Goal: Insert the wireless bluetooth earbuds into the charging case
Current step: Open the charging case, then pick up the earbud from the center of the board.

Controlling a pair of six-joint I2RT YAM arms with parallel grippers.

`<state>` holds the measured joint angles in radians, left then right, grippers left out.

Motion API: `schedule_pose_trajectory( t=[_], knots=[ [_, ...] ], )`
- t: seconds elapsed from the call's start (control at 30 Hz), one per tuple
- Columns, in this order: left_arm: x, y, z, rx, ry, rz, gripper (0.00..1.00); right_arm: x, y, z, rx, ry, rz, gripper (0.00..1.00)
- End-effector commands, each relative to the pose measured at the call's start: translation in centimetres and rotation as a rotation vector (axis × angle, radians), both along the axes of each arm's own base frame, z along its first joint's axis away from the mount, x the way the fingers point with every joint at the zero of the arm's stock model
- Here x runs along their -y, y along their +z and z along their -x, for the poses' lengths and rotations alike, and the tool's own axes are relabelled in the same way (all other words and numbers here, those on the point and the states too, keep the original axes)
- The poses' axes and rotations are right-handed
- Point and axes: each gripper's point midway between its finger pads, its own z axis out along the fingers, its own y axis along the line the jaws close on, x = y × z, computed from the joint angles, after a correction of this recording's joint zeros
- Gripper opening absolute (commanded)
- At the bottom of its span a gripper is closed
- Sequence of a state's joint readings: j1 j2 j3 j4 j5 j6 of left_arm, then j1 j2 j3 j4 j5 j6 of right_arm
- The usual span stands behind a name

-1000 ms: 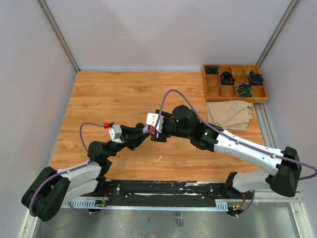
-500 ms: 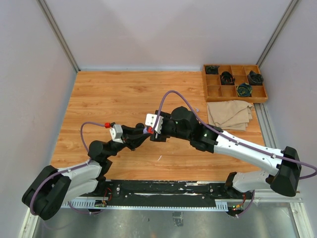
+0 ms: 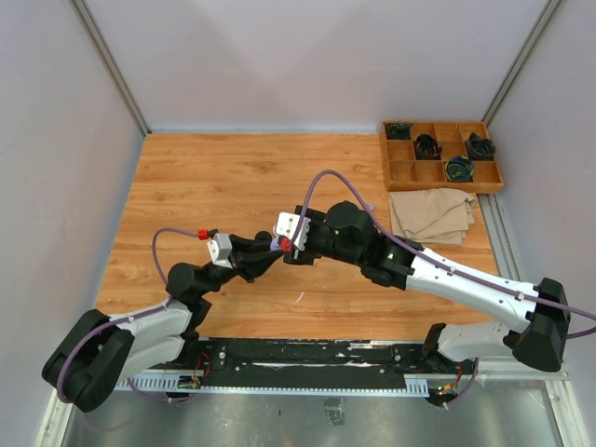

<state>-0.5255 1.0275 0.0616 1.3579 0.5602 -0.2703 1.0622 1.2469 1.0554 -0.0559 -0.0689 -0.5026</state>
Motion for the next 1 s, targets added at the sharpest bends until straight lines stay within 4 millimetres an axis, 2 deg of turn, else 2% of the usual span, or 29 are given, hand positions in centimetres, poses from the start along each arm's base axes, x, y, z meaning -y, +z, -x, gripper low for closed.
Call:
schedule_pose_trajectory(
  t=[0.0, 0.13, 0.43, 0.53, 0.73, 0.97],
  knots=[
    [0.6, 0.6, 0.7, 0.035, -0.048, -0.009, 0.0, 0.4, 3.2, -0.8, 0.08, -0.054, -0.085, 0.65],
    [0.6, 0.6, 0.7, 0.037, -0.052, -0.01, 0.0, 0.6, 3.6, -1.1, 0.089, -0.072, -0.09, 0.65],
    [0.5, 0.5, 0.5, 0.029, -0.041, -0.011, 0.0, 0.5, 3.2, -0.9, 0.061, -0.065, -0.072, 0.67],
    [0.4, 0.2, 0.1, 0.023, -0.017, -0.014, 0.0, 1.0, 2.9, -0.9, 0.035, -0.088, -0.05, 0.69],
    [0.0, 0.0, -0.3, 0.018, 0.02, -0.011, 0.0, 4.0, 0.2, -1.9, -0.066, -0.248, 0.06, 0.7],
    [-0.5, 0.0, -0.8, 0.012, 0.061, -0.001, 0.0, 9.6, -5.1, -2.8, -0.302, -0.469, 0.147, 0.7]
  ],
)
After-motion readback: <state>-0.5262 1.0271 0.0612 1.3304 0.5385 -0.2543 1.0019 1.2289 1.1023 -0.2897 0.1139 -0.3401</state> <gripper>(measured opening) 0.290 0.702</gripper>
